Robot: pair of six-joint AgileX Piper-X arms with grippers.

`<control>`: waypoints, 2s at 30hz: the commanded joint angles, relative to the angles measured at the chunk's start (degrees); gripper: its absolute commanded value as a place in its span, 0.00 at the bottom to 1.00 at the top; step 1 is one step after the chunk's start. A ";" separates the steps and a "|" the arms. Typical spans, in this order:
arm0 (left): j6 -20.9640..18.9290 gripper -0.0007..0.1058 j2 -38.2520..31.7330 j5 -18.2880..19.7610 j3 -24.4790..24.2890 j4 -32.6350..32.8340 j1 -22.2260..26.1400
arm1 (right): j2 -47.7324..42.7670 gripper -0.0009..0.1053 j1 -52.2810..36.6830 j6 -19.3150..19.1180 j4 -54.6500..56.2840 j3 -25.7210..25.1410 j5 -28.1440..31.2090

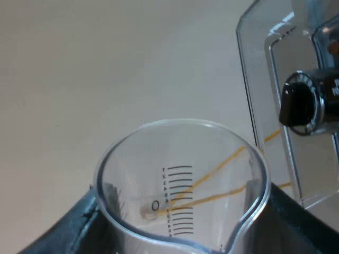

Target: Pour the beans into the coffee machine

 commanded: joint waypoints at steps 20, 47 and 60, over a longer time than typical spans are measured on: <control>26.51 0.26 -0.35 -3.28 -0.53 -0.48 -0.22 | -0.40 0.75 0.09 -0.46 -0.79 -0.50 0.19; 31.38 0.26 -0.35 -2.46 -0.53 -0.56 -0.22 | -0.40 0.75 0.09 -0.46 -0.44 -0.50 0.19; 12.05 0.26 -3.57 -2.46 -0.53 -0.56 -0.22 | -0.40 0.75 0.09 -0.46 -0.44 -0.50 0.19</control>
